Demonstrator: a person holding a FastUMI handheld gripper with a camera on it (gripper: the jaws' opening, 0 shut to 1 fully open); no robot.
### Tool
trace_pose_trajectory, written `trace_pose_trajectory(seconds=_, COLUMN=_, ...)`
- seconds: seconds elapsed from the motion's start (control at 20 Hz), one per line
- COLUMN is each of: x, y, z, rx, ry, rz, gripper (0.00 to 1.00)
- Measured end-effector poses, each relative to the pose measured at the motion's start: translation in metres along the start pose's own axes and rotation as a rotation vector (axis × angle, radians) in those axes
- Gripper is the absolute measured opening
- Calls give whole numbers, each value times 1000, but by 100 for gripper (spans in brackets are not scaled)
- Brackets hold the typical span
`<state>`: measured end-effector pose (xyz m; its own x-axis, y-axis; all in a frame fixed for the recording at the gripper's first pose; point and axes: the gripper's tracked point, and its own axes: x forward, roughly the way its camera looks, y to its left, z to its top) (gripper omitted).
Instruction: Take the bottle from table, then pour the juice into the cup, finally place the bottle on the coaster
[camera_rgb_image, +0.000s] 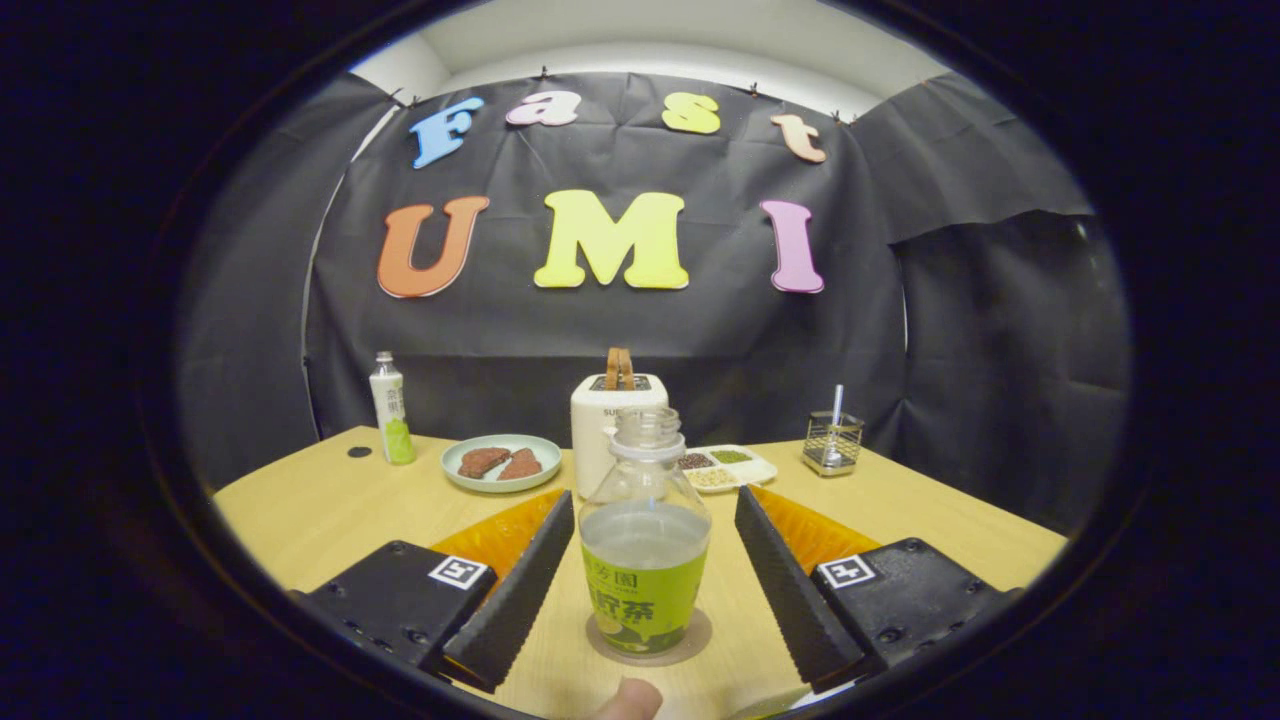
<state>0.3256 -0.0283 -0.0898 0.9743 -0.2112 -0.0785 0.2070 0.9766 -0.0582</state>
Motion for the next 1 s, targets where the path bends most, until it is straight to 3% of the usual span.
trace_pose_trajectory(seconds=0.3, x=-29, y=-5, z=33, rx=-9, ry=-21, rz=2, gripper=100)
trace_pose_trajectory(seconds=0.6, x=-91, y=1, z=68, rx=-15, ry=-27, rz=59, gripper=100)
trace_pose_trajectory(seconds=1.0, x=-173, y=-18, z=62, rx=-39, ry=-1, rz=37, gripper=100)
